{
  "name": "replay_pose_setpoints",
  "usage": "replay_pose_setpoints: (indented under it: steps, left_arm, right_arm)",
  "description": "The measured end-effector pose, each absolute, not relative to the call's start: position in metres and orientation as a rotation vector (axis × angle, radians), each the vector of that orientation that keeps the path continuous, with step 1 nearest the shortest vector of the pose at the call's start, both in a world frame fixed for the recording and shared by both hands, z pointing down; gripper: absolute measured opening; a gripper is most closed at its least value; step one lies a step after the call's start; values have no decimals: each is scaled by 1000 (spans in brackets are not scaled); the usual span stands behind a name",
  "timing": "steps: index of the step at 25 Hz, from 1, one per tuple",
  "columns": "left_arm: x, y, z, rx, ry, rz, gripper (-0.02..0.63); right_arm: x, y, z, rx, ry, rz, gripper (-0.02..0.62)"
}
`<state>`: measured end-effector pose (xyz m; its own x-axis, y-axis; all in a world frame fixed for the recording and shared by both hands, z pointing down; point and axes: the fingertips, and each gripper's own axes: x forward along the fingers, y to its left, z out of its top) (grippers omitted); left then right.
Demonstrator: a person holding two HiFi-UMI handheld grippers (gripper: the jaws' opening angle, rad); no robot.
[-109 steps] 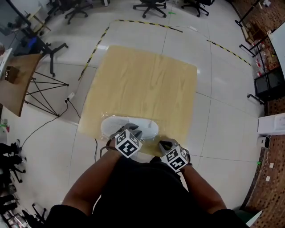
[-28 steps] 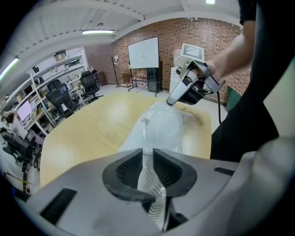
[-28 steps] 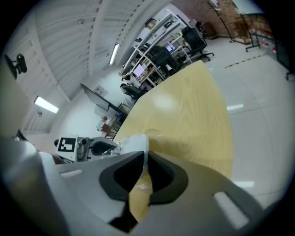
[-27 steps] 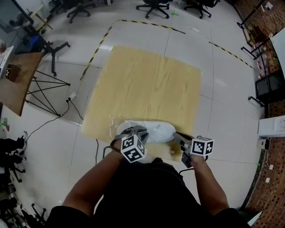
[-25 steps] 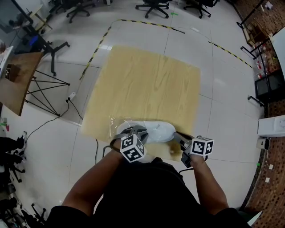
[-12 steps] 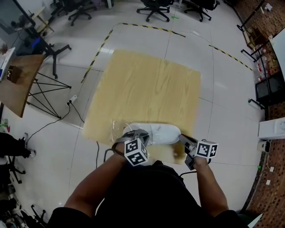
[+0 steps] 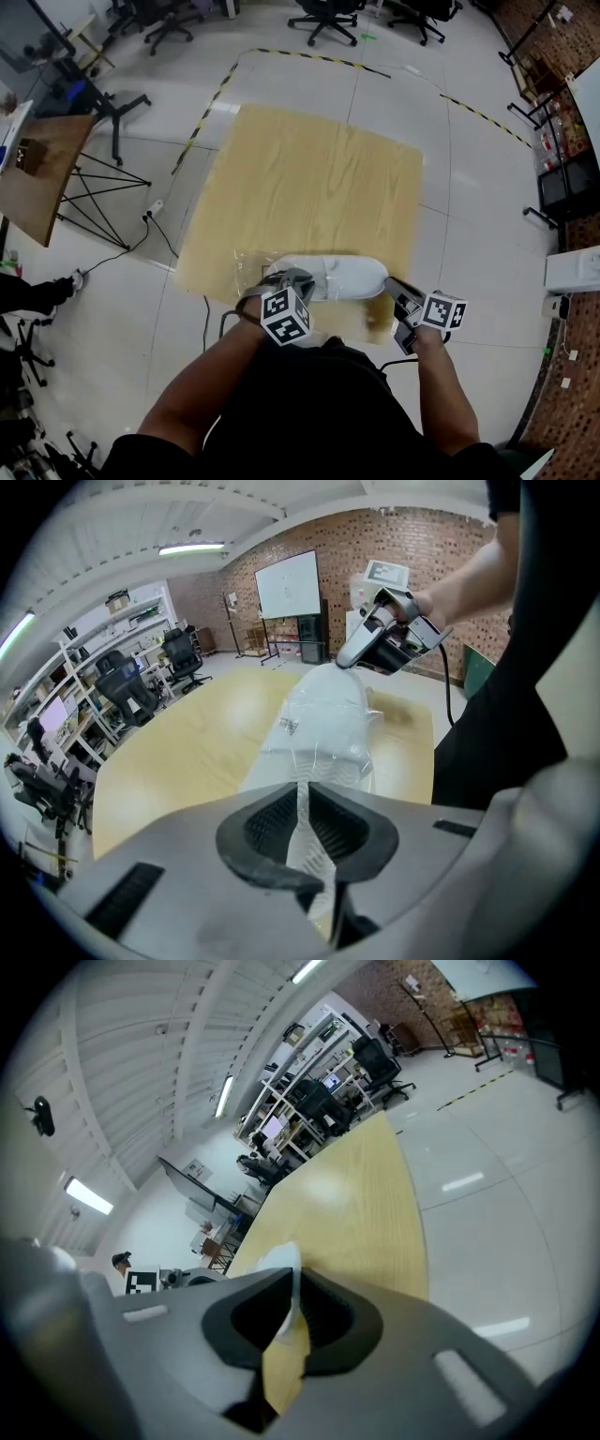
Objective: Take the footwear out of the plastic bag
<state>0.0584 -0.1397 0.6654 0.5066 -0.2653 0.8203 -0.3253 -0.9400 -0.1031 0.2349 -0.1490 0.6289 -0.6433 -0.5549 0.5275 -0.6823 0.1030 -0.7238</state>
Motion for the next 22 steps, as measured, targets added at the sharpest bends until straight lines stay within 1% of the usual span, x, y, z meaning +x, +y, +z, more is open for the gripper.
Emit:
replay_pose_setpoints:
  steps: [2,4,11,22]
  left_arm:
    - [59,-140,664,2661,-528,1419,58]
    - [60,-140,664,2658,-526,1418,57]
    - [57,-139,671,2647,-526,1458,31]
    - [40,-144,681,2632,-510,1514,29]
  right_arm:
    - [240,-149,626,1272,-2240,1587,29]
    - [246,-148,625,1283,-2239,1576,29]
    - [274,-147,626,1380,-2204,1580,29]
    - [294,-133,635,1422,-2166,1545,29]
